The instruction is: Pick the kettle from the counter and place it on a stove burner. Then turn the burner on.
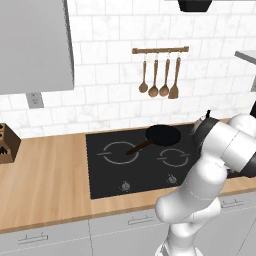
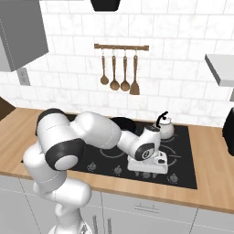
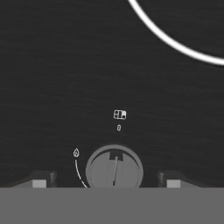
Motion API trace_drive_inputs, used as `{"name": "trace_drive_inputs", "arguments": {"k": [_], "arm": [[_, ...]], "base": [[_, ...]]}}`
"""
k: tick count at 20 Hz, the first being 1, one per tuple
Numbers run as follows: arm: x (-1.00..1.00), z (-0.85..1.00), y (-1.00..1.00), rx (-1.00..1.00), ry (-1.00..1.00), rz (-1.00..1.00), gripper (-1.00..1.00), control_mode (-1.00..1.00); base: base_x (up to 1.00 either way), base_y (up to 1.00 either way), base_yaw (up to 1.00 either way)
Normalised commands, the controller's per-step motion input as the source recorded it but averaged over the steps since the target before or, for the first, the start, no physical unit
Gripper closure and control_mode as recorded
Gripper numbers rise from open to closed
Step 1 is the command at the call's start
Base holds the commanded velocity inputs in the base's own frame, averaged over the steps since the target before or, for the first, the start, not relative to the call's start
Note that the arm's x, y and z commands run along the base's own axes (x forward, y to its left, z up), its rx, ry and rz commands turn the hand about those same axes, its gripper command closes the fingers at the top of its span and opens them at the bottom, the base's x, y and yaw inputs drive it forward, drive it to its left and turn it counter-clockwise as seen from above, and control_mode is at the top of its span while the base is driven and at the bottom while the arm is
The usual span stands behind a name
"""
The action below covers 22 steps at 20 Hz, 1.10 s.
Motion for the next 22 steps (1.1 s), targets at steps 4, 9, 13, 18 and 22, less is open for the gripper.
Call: {"name": "trace_drive_inputs", "arguments": {"k": [4, 9, 13, 18, 22], "arm": [[0.02, -0.01, 0.0, 0.0, -0.02, 0.0, -1.0, -1.0], [0.0, 0.0, 0.0, 0.0, -0.01, 0.0, -1.0, -1.0], [0.0, 0.0, 0.0, 0.0, 0.0, 0.0, 1.0, -1.0], [0.0, 0.0, 0.0, 0.0, 0.0, 0.0, 1.0, -1.0], [0.0, 0.0, 0.0, 0.0, 0.0, 0.0, 1.0, -1.0]], "base": [[0.0, 0.0, 0.0], [0.0, 0.0, 0.0], [0.0, 0.0, 0.0], [0.0, 0.0, 0.0], [0.0, 0.0, 0.0]]}}
